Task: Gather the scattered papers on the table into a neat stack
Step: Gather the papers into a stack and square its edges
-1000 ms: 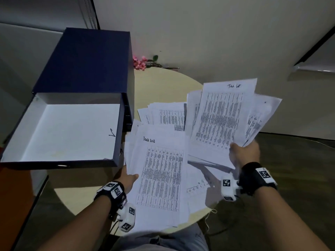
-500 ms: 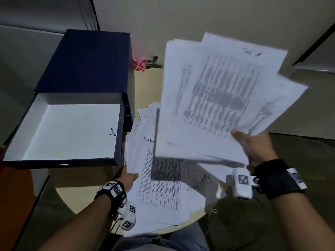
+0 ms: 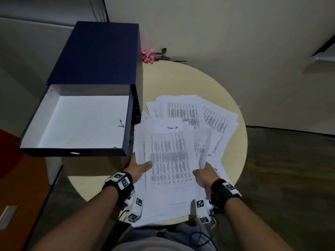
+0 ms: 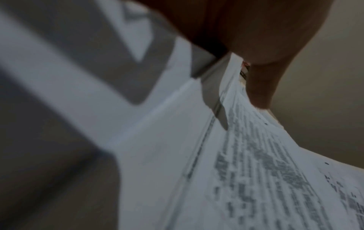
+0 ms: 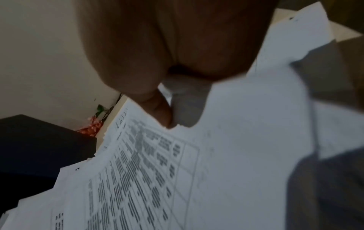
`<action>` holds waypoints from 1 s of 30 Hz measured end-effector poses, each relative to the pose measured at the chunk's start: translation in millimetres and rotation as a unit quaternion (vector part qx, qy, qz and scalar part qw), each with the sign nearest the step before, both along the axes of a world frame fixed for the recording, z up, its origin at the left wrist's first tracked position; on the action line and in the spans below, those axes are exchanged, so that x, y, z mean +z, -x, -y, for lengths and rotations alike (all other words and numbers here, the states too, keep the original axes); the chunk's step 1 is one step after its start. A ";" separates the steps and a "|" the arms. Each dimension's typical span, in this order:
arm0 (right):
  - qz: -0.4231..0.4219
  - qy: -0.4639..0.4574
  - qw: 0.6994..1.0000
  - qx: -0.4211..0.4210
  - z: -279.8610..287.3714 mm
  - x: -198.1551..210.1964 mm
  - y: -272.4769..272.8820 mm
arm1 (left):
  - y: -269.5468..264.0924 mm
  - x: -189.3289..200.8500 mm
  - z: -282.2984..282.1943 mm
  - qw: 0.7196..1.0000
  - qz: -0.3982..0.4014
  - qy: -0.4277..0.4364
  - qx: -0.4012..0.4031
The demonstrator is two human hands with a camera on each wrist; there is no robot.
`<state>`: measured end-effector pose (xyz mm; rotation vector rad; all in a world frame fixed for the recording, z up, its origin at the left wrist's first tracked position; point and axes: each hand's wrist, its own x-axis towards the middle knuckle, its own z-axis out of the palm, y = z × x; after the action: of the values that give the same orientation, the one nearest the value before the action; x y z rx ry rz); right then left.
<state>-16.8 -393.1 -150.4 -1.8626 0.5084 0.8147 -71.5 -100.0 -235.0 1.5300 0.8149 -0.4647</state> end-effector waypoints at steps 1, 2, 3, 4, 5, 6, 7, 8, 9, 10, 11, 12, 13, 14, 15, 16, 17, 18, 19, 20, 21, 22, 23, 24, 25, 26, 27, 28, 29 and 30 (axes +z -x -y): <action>-0.016 -0.007 1.000 0.020 -1.4 0.0 -0.8 | 0.3 9.3 1.0 1.000 0.026 -0.006 -0.003; -0.023 -0.008 0.999 0.030 -4.6 4.7 -1.3 | 0.9 13.8 1.8 0.999 0.037 -0.005 -0.016; -0.032 -0.011 0.999 0.027 -6.8 6.6 -1.7 | 0.2 23.1 3.7 0.998 0.054 0.001 -0.024; -0.040 -0.019 0.999 0.006 -8.7 9.2 -2.4 | -0.2 33.3 5.4 0.996 0.076 -0.004 -0.036; -0.040 -0.022 0.999 -0.007 -10.0 12.0 -2.3 | -0.1 43.0 8.1 0.995 0.087 -0.004 -0.044; -0.034 -0.028 0.999 -0.026 -10.5 15.0 -0.1 | 0.4 56.1 12.0 0.994 0.096 -0.010 -0.049; -0.015 -0.031 0.998 -0.047 -9.5 16.6 2.1 | 0.7 69.0 15.7 0.993 0.108 -0.006 -0.050; 0.003 -0.036 0.997 -0.075 -8.7 17.3 4.2 | 1.1 82.5 19.5 0.992 0.120 -0.004 -0.049; 0.029 -0.036 0.995 -0.092 -5.8 15.3 6.0 | 2.0 98.4 24.3 0.989 0.136 0.001 -0.051; 0.041 -0.063 0.989 -0.127 -4.8 16.7 7.6 | 2.9 112.1 28.1 0.988 0.150 0.011 -0.045; 0.050 -0.096 0.979 -0.172 -3.0 20.6 8.0 | 4.2 125.5 32.0 0.985 0.166 0.024 -0.037; 0.062 -0.129 0.968 -0.208 -1.8 26.8 7.1 | 3.4 136.5 34.9 0.982 0.181 0.041 -0.026; 0.086 -0.142 0.959 -0.229 0.0 36.5 5.7 | 1.5 145.3 38.1 0.979 0.195 0.063 -0.013; 0.113 -0.154 0.953 -0.236 3.8 44.6 3.4 | -0.8 152.4 41.0 0.975 0.207 0.082 0.001; 0.140 -0.156 0.949 -0.236 7.1 52.9 1.4 | -3.6 157.9 44.4 0.971 0.217 0.100 0.011; 0.154 -0.182 0.943 -0.231 11.9 60.2 -2.1 | -6.4 163.6 48.5 0.967 0.227 0.115 0.018; 0.167 -0.209 0.936 -0.228 17.2 64.8 -5.8 | -9.5 169.6 53.4 0.963 0.239 0.125 0.015; 0.172 -0.235 0.929 -0.227 23.1 67.9 -9.8 | -12.6 175.8 59.4 0.959 0.250 0.133 0.008; 0.179 -0.245 0.926 -0.226 26.9 76.0 -14.2 | -15.5 181.5 64.2 0.957 0.261 0.128 -0.004; 0.190 -0.241 0.925 -0.222 30.3 83.3 -19.7 | -18.7 188.2 67.8 0.958 0.267 0.109 -0.011; 0.215 -0.224 0.924 -0.223 31.9 92.4 -24.3 | -21.3 196.9 70.0 0.959 0.274 0.075 -0.014; 0.245 -0.211 0.919 -0.224 34.9 97.8 -29.0 | -24.5 201.1 70.4 0.957 0.286 0.036 -0.016; 0.276 -0.197 0.913 -0.227 35.8 106.2 -32.4 | -27.2 204.5 70.0 0.955 0.297 0.004 -0.023; 0.302 -0.192 0.907 -0.223 37.8 111.3 -34.8 | -29.1 207.6 68.6 0.952 0.305 -0.019 -0.026; 0.328 -0.192 0.900 -0.212 38.7 116.4 -34.8 | -30.3 212.2 67.5 0.949 0.313 -0.025 -0.024; 0.347 -0.188 0.899 -0.189 40.1 118.2 -34.5 | -31.1 214.0 66.5 0.947 0.320 -0.015 -0.016; 0.357 -0.180 0.902 -0.163 38.5 121.4 -33.0 | -31.8 213.9 65.1 0.946 0.324 -0.001 -0.014; 0.364 -0.180 0.905 -0.129 36.5 122.6 -31.0 | -32.9 211.0 63.8 0.947 0.321 -0.005 -0.015; 0.365 -0.183 0.906 -0.116 33.4 121.6 -29.0 | -33.5 209.9 63.4 0.948 0.316 -0.029 -0.022; 0.358 -0.186 0.908 -0.113 30.8 118.2 -28.6 | -36.0 204.5 61.9 0.949 0.310 -0.042 -0.027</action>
<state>11.8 -423.9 -32.2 -1.5607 0.0807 0.0289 -35.5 -162.0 -30.5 1.6485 0.3028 0.0286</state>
